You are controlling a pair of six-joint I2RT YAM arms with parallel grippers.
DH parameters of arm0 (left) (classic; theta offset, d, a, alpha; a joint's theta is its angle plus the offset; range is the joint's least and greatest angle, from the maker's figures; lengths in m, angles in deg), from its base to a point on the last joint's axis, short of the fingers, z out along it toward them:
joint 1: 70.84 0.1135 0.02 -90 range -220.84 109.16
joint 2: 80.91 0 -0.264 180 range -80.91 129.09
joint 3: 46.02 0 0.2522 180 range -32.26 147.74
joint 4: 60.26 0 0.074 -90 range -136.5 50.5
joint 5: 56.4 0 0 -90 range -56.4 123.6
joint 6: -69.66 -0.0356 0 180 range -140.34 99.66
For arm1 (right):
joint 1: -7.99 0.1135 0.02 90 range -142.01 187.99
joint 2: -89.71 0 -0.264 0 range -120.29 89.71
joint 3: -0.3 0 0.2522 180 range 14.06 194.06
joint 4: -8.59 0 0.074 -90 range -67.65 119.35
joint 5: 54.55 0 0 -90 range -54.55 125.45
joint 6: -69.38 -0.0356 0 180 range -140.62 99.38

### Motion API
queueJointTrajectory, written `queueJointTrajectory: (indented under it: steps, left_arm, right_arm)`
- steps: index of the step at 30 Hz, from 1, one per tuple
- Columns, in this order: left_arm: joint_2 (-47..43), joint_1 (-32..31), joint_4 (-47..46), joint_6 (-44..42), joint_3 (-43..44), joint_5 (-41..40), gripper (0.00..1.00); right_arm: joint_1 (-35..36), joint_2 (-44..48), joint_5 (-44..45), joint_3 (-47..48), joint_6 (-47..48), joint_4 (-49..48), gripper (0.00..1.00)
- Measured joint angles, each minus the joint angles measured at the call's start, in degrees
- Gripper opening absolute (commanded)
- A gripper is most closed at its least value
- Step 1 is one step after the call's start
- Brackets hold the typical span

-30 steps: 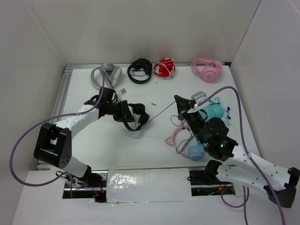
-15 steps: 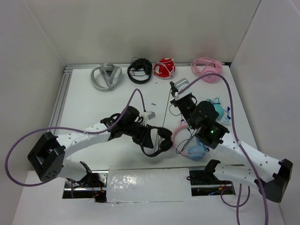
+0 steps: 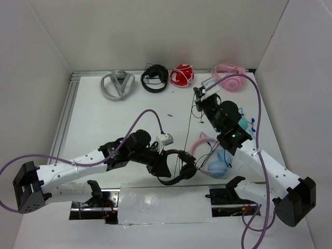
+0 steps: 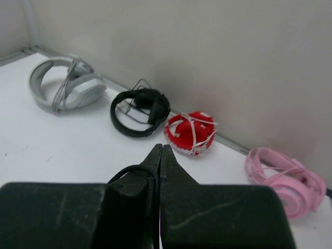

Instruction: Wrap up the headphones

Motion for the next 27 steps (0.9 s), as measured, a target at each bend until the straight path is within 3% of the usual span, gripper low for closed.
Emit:
queueJointTrajectory:
  steps: [13, 19, 27]
  left_arm:
    - [-1.2, -1.11, -0.26, -5.38, 0.74, 9.97, 0.0]
    - [-2.05, 0.42, 0.15, -7.45, 6.8, 11.45, 0.0]
    - [-3.15, 8.44, 1.09, -7.39, 21.07, 14.93, 0.0]
  right_arm:
    - [-3.17, -9.07, -18.51, -5.68, -5.88, -3.65, 0.0]
    - [-3.21, -14.99, -26.95, -11.3, -10.73, -10.54, 0.0]
    - [-2.08, -22.21, -34.12, -12.76, -15.78, -14.93, 0.02]
